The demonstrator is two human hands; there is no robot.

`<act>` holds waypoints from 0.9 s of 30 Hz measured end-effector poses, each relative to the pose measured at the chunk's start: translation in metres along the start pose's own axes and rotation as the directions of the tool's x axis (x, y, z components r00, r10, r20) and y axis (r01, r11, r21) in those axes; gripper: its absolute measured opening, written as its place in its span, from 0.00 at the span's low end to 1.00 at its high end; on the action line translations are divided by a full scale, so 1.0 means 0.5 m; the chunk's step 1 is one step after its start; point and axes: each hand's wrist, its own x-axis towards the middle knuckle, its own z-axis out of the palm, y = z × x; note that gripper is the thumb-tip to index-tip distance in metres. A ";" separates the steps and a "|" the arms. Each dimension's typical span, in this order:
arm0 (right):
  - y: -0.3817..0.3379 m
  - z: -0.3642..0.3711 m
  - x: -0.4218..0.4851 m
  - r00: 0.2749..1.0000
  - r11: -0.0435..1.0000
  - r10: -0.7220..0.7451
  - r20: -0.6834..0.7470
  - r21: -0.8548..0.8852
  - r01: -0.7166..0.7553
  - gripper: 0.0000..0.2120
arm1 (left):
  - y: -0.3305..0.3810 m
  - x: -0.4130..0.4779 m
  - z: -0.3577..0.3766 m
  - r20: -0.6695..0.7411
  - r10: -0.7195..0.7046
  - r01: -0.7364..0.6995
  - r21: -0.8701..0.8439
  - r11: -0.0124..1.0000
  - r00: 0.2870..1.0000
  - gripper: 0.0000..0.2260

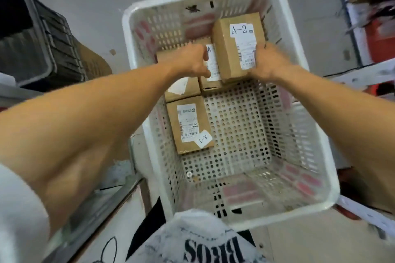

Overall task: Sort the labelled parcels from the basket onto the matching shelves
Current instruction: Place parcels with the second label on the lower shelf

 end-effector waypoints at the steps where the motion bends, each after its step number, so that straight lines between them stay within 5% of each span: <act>1: 0.003 0.013 0.005 1.000 1.000 0.016 0.001 0.019 -0.016 0.35 | 0.004 0.025 0.016 -0.004 -0.003 0.003 -0.010 1.000 1.000 0.24; 9: 0.020 0.081 0.043 0.966 0.934 0.256 -0.043 0.270 -0.235 0.37 | 0.039 0.178 0.133 0.000 -0.087 0.083 -0.309 0.947 0.996 0.28; 14: -0.005 0.084 0.053 0.906 0.854 0.394 -0.152 0.424 -0.300 0.44 | 0.019 0.215 0.180 0.048 -0.278 0.221 -0.742 0.633 0.959 0.43; 17: -0.018 0.105 0.045 0.923 0.825 0.359 -0.139 0.511 -0.244 0.41 | -0.015 0.199 0.190 0.095 -0.337 0.261 -0.831 0.492 0.937 0.39; 21: -0.034 0.119 0.035 0.945 0.667 0.326 -0.026 0.714 -0.210 0.45 | -0.068 0.144 0.185 0.161 -0.360 0.321 -0.834 0.449 0.919 0.44; 27: -0.070 0.119 0.043 0.987 0.725 0.140 0.077 0.671 -0.155 0.60 | -0.077 0.087 0.210 0.105 -0.332 0.254 -0.858 0.446 0.938 0.53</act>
